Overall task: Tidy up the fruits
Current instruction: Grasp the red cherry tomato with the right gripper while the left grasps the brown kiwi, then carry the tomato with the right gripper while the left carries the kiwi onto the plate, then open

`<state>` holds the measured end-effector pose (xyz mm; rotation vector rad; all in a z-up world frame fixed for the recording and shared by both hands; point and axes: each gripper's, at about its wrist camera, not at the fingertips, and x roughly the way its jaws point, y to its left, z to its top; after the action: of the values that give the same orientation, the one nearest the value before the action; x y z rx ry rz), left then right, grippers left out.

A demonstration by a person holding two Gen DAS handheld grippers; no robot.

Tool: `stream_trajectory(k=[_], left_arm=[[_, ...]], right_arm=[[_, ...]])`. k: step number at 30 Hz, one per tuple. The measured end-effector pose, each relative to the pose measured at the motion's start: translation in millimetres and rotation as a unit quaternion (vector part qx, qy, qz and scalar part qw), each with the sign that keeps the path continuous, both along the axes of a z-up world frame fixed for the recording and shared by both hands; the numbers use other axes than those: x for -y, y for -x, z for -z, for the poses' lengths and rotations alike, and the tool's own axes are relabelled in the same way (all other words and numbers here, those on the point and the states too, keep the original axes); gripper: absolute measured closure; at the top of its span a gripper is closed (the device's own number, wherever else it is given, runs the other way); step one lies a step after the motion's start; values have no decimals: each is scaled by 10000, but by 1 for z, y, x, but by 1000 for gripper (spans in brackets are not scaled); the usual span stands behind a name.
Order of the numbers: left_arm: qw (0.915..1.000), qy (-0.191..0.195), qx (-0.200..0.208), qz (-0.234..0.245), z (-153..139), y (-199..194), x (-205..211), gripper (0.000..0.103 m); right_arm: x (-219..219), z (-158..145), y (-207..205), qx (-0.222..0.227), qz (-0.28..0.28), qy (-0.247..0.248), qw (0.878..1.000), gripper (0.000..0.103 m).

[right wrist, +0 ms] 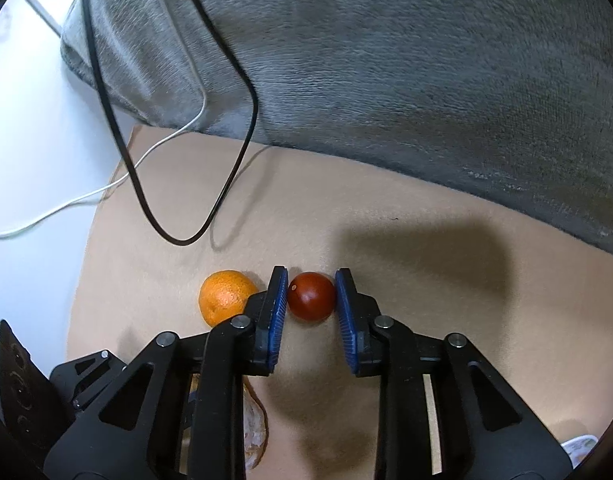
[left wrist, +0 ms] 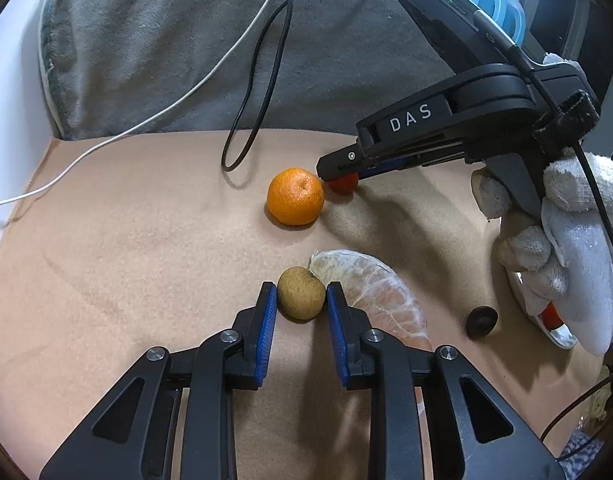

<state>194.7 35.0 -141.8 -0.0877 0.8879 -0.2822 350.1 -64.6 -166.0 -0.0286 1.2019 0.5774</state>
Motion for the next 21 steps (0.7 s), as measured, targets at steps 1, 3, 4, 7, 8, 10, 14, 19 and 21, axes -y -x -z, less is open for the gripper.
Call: stream_trajectory(k=[1,3,4,7,8,10,14,19,21], left_arm=[[10000,4,11,-10,-1,1,-1,79],[10000,14,33,-26,-4,2,-2,79],[10000,17,44,-30,-5,3,-3,79],[10000,37,79,-43,-9,6,-5,79],[9999,45,93,-47,-11,8,-5,79],[9999,58,120,-49,-13,11,-5,79],[9998,82,184,-39,-18,15,-5,79],[9995,102,286,-1,-27,22,3,79],[9994,103,334,24,-31,26,6,79]], right_arm=[[-2,0,1,2,-5,-2,10000,78],[-2,-1,1,2,-8,-23,10000,78],[-2,-2,3,18,-10,-29,10000,78],[3,-9,7,64,-40,-52,10000,78],[6,-11,8,72,-48,-61,9999,78],[8,-16,12,108,-69,-75,9999,78],[14,-28,21,194,-100,-102,9997,78],[25,-42,33,308,-129,-164,9993,78],[35,-48,39,329,-128,-197,9992,78]])
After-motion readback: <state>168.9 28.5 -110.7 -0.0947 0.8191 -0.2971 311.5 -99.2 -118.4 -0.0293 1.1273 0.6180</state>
